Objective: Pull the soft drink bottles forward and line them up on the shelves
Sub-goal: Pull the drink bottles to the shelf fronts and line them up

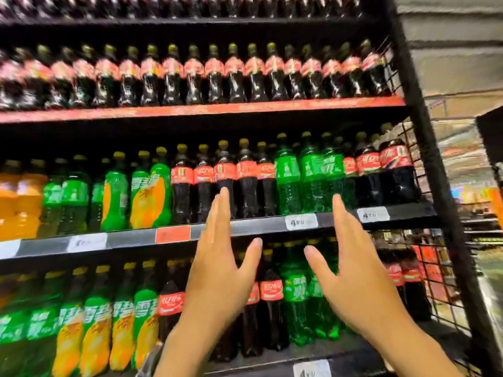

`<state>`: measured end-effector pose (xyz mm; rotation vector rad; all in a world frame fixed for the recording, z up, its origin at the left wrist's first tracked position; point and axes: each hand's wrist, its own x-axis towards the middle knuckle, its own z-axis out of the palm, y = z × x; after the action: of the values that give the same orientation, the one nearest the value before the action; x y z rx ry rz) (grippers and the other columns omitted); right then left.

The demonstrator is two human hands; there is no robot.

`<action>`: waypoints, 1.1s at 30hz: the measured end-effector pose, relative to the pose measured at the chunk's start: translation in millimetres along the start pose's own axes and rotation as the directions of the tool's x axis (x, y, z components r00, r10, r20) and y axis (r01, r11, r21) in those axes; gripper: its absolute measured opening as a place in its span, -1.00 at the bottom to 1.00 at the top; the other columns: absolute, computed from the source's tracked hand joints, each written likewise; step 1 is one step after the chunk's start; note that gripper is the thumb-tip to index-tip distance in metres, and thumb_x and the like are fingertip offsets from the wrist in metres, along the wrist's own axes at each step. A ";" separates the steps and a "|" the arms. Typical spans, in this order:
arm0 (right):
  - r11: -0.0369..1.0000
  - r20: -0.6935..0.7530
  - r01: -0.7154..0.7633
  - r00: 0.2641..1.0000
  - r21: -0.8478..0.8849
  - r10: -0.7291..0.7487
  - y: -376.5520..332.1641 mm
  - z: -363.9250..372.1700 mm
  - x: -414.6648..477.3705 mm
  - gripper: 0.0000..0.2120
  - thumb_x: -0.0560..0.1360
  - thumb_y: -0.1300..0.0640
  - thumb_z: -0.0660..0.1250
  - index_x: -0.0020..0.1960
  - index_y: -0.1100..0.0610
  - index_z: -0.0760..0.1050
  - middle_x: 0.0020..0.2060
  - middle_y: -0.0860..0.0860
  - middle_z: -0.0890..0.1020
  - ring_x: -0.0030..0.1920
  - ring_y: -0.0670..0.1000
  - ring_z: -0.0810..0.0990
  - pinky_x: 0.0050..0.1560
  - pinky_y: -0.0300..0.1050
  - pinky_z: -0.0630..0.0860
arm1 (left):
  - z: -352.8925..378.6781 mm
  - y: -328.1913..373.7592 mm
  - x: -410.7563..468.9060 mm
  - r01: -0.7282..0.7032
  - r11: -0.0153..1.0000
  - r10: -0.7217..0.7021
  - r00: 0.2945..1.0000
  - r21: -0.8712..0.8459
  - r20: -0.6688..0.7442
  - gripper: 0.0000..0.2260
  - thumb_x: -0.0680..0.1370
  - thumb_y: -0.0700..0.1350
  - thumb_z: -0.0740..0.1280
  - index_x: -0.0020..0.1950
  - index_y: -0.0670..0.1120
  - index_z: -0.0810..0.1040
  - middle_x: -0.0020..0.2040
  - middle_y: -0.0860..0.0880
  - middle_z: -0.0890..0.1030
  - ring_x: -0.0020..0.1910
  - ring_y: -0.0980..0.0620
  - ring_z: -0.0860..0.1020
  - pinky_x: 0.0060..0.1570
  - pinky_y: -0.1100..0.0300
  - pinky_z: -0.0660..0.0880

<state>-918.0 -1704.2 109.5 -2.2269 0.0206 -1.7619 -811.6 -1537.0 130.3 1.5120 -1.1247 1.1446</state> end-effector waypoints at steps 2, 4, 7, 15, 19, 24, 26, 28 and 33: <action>0.998 -0.002 -0.008 1.000 -0.062 0.008 7.1 -11.5 6.9 -0.23 0.50 -0.25 0.13 0.46 -0.28 -0.37 0.45 -0.39 -0.23 0.39 -0.42 -0.27 0.36 -0.23 -0.04 | 6.0 6.4 10.0 -0.034 0.997 0.033 0.999 0.076 0.026 -0.28 0.56 0.08 0.26 0.54 0.25 -0.16 0.54 0.31 -0.08 0.51 0.28 -0.08 0.46 0.14 0.06; 0.995 -0.024 -0.016 1.000 -0.100 0.013 16.3 -20.6 8.6 -0.22 0.52 -0.25 0.12 0.48 -0.23 -0.37 0.45 -0.35 -0.31 0.46 -0.30 -0.28 0.41 -0.18 -0.08 | 14.5 12.4 16.8 -0.055 0.990 0.050 0.998 0.133 0.043 -0.32 0.58 0.07 0.24 0.55 0.20 -0.12 0.53 0.31 -0.13 0.51 0.28 -0.19 0.48 0.09 -0.01; 0.989 -0.029 -0.047 0.999 -0.139 0.043 30.9 -28.1 7.9 -0.23 0.53 -0.26 0.09 0.48 -0.20 -0.39 0.45 -0.33 -0.35 0.47 -0.24 -0.30 0.43 -0.15 -0.11 | 28.6 20.3 25.2 -0.056 0.986 0.047 0.997 0.155 0.065 -0.31 0.56 0.12 0.23 0.54 0.23 -0.13 0.53 0.33 -0.18 0.50 0.28 -0.23 0.48 0.06 -0.03; 0.990 0.002 -0.091 0.996 -0.104 0.091 60.5 -22.4 26.3 -0.30 0.53 -0.24 0.08 0.51 -0.17 -0.25 0.48 -0.32 -0.21 0.46 -0.29 -0.20 0.48 -0.09 0.04 | 55.0 5.1 46.0 0.009 0.980 -0.026 0.996 0.199 0.084 -0.39 0.57 0.12 0.23 0.55 0.17 0.01 0.55 0.26 -0.07 0.51 0.24 -0.08 0.47 0.09 0.08; 0.995 0.038 -0.058 0.997 -0.080 0.062 64.5 0.5 51.7 -0.31 0.53 -0.23 0.10 0.52 -0.15 -0.20 0.48 -0.33 -0.16 0.48 -0.25 -0.15 0.49 -0.11 0.04 | 59.5 -23.0 59.4 0.050 0.969 -0.073 0.994 0.241 0.087 -0.43 0.60 0.09 0.17 0.55 0.15 0.00 0.55 0.25 -0.05 0.50 0.26 -0.09 0.47 0.12 0.07; 0.999 0.065 0.004 0.998 -0.047 -0.001 63.6 41.4 88.6 -0.33 0.54 -0.21 0.11 0.52 -0.15 -0.17 0.48 -0.34 -0.11 0.48 -0.26 -0.11 0.46 -0.16 0.07 | 55.3 -62.6 76.8 0.062 0.962 -0.082 0.994 0.265 0.066 -0.41 0.58 0.12 0.18 0.55 0.15 -0.01 0.54 0.27 -0.05 0.50 0.28 -0.11 0.49 0.14 0.04; 0.999 0.089 0.034 0.996 -0.040 -0.031 60.0 60.0 102.5 -0.32 0.55 -0.20 0.12 0.52 -0.13 -0.16 0.48 -0.31 -0.09 0.49 -0.24 -0.10 0.47 -0.14 0.08 | 50.3 -78.9 85.8 0.049 0.958 -0.067 0.996 0.283 0.053 -0.41 0.59 0.11 0.18 0.56 0.14 0.00 0.55 0.24 -0.03 0.51 0.26 -0.09 0.50 0.13 0.05; 0.996 0.095 0.078 0.993 -0.049 -0.073 57.3 80.2 116.2 -0.32 0.55 -0.18 0.14 0.53 -0.12 -0.14 0.49 -0.29 -0.06 0.49 -0.23 -0.08 0.46 -0.14 0.08 | 44.2 -97.6 96.5 0.023 0.949 -0.035 0.999 0.314 0.033 -0.41 0.59 0.08 0.20 0.56 0.11 0.03 0.55 0.19 0.03 0.51 0.21 -0.05 0.50 0.10 0.08; 0.981 0.037 0.163 0.987 -0.103 -0.159 54.6 125.1 161.5 -0.38 0.52 -0.15 0.18 0.50 -0.07 0.03 0.45 -0.18 0.19 0.45 -0.15 0.11 0.37 -0.17 0.17 | 28.4 -145.6 136.3 -0.050 0.929 0.055 0.998 0.366 -0.002 -0.44 0.57 0.05 0.24 0.53 0.03 0.15 0.51 0.10 0.22 0.48 0.14 0.12 0.45 0.17 0.13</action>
<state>-749.3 -1759.9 224.2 -2.3898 -0.0762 -1.8506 -643.8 -1557.7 239.8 1.7616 -0.9841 1.4603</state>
